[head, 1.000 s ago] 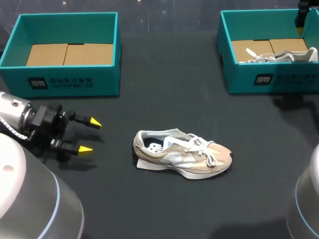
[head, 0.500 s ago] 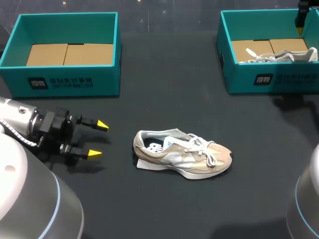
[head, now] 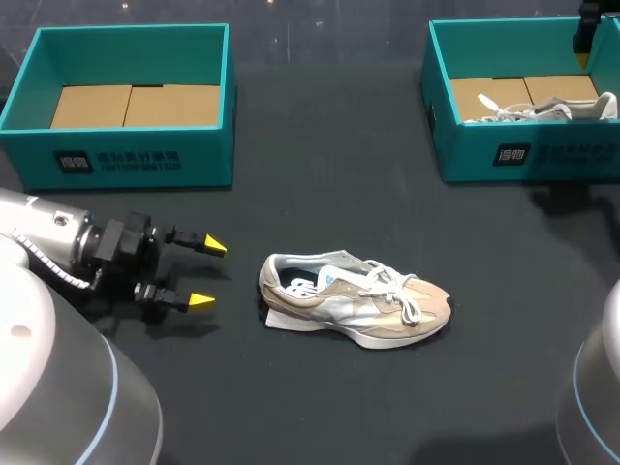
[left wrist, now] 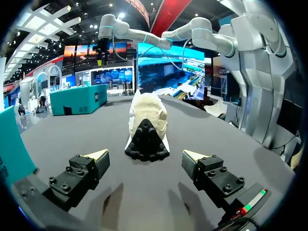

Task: Take the shoe out of the shoebox, open the shoe tongue, remove and reinsert the insole, then place the shoe into the shoebox

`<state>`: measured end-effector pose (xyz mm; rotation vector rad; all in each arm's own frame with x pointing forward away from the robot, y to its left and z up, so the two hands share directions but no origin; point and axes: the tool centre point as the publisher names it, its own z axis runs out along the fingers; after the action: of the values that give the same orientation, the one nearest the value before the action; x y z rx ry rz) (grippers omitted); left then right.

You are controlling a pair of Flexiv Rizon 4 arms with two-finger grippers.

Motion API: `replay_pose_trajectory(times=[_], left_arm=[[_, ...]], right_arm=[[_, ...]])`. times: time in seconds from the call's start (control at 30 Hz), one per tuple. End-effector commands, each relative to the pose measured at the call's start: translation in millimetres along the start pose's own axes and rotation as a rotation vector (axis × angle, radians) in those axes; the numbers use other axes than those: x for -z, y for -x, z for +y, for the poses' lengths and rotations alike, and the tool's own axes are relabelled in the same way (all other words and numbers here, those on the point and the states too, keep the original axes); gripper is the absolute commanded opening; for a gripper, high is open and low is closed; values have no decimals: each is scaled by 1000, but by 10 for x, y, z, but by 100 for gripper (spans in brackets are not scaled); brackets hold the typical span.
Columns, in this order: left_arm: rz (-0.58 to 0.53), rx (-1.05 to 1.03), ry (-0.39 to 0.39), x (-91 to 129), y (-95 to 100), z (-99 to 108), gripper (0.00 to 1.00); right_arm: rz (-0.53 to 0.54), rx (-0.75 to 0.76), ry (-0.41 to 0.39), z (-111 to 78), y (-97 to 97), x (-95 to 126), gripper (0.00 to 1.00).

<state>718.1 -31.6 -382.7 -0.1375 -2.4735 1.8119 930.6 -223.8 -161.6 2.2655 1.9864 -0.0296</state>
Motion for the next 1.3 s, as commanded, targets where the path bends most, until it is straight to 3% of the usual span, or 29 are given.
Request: replay_pose_trajectory(times=[0.03, 0.23, 0.4, 1.3], left_arm=[[-1, 0, 1, 4, -8, -1, 100], [-1, 0, 1, 4, -8, -1, 100], [-9, 4, -34, -92, -41, -13, 100], [-59, 8, -36, -457, -81, -76, 100]], right_arm=[[-1, -1, 1, -3, -2, -1, 100], [-1, -1, 1, -3, -2, -1, 100], [-1, -1, 1, -3, -2, -1, 100], [-1, -1, 1, -3, -2, -1, 100]])
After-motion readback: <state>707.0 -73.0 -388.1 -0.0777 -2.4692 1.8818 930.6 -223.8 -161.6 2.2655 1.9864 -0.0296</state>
